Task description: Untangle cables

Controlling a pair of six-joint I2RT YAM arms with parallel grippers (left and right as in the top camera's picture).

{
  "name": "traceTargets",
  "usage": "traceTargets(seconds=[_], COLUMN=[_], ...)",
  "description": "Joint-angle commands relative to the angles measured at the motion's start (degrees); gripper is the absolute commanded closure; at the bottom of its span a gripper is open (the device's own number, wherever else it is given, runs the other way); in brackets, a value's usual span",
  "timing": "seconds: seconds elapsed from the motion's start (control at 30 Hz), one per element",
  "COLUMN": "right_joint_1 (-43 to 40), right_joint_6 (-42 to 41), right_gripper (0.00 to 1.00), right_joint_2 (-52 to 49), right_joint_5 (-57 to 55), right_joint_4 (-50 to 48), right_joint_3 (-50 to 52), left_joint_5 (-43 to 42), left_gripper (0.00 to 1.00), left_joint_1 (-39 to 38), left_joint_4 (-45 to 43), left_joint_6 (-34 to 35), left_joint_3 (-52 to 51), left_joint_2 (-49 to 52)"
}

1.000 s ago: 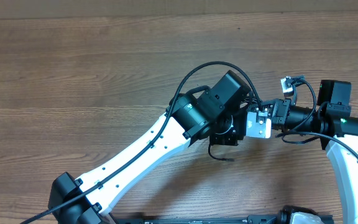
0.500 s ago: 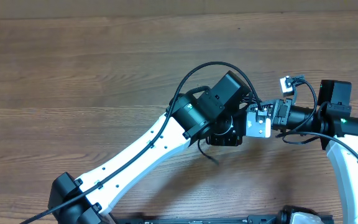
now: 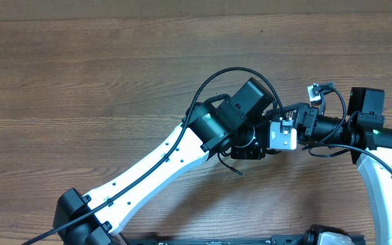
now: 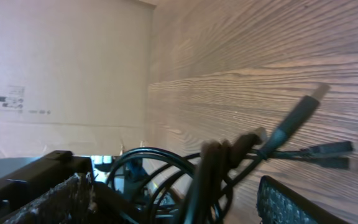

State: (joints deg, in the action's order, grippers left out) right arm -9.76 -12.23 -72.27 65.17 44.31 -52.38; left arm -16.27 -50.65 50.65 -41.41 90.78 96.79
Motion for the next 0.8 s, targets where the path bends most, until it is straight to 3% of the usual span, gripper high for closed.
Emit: traceTargets(seconds=[0.0,0.1,0.5,0.63,0.77], right_joint_1=[-0.15,-0.15,0.15,0.17,0.17], right_joint_6=[0.13,0.42,0.83,0.79,0.74], right_gripper=[0.16,0.17,0.17,0.17,0.17], right_joint_2=[0.24,0.24,0.24,0.24,0.24], right_joint_5=[-2.40,-2.78,-6.29,-8.81,-13.51], right_joint_4=[0.55,1.29,3.89,4.00,2.32], right_joint_3=[-0.09,-0.09,-0.09,-0.09,-0.09], left_joint_5=[8.31,12.72,16.65,13.35,2.25], left_gripper=[0.96,0.96,0.96,0.96,0.96], left_joint_1=[-0.33,-0.26,-0.11,-0.11,-0.11], left_joint_4=[-0.35,-0.42,-5.99,-6.51,-4.50], left_joint_6=[4.57,6.88,16.61,17.79,15.45], left_joint_3=[0.35,0.35,0.35,0.35,0.35], left_joint_2=[0.63,0.63,0.63,0.63,0.63])
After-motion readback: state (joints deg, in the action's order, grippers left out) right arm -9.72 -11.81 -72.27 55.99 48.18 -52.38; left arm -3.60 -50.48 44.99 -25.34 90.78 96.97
